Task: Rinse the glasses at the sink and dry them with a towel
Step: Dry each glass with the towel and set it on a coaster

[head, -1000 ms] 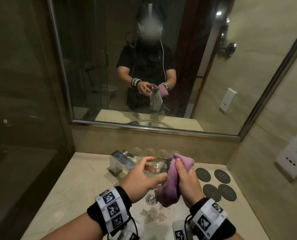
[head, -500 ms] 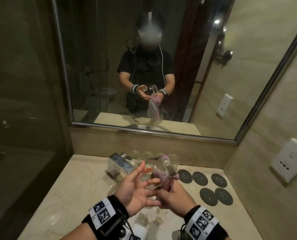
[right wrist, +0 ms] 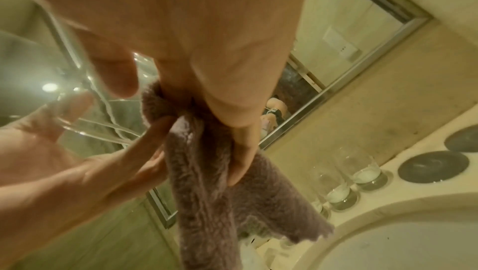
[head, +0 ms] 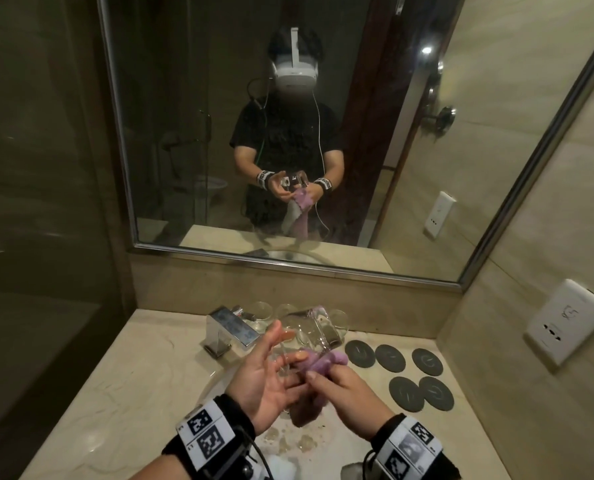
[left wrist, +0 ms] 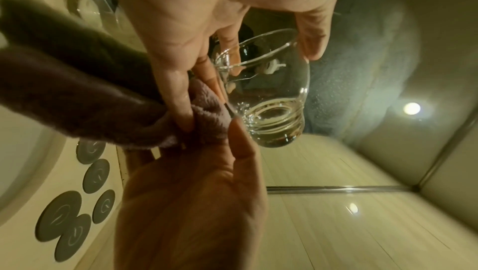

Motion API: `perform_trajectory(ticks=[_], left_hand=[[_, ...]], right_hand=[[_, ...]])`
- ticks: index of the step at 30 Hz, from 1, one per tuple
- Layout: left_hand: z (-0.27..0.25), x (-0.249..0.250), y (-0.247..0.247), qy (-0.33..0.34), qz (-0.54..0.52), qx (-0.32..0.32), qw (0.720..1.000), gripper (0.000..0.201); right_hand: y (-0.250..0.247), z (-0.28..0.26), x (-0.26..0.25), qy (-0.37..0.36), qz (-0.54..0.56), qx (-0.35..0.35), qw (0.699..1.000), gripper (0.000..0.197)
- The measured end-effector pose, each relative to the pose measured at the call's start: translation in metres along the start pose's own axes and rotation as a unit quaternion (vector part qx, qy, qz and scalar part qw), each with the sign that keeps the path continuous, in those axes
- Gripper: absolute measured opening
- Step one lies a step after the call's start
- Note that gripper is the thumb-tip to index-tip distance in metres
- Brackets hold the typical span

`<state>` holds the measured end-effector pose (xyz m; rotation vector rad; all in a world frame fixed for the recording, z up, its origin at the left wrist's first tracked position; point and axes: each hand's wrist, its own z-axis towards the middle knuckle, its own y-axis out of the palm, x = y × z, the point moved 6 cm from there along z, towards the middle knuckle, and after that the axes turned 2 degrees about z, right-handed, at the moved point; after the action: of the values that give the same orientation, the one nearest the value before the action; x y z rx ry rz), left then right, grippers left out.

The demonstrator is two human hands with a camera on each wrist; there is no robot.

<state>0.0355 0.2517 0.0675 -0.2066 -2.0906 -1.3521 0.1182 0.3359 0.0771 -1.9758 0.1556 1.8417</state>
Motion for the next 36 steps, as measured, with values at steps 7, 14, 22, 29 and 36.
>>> perform_trajectory(ticks=[7,14,22,29,36], left_hand=[[0.004,-0.002,0.008,0.020,0.045,-0.007,0.999,0.060],[0.010,0.005,0.006,0.055,0.056,0.009,0.997,0.066],[0.020,-0.006,0.026,0.054,0.127,0.003,0.990,0.054],[0.034,-0.017,0.025,0.025,0.164,0.017,0.986,0.060],[0.054,-0.011,0.028,0.020,0.211,0.063,0.975,0.068]], right_hand=[[-0.028,-0.001,0.021,0.046,0.063,0.068,0.995,0.012],[-0.084,-0.013,-0.011,-0.029,-0.010,0.223,0.974,0.008],[-0.074,0.009,-0.018,-0.031,0.021,0.131,0.991,0.054],[-0.089,0.013,0.009,-0.026,0.098,0.180,0.978,0.043],[-0.140,0.015,0.038,0.014,0.075,0.277,0.958,0.050]])
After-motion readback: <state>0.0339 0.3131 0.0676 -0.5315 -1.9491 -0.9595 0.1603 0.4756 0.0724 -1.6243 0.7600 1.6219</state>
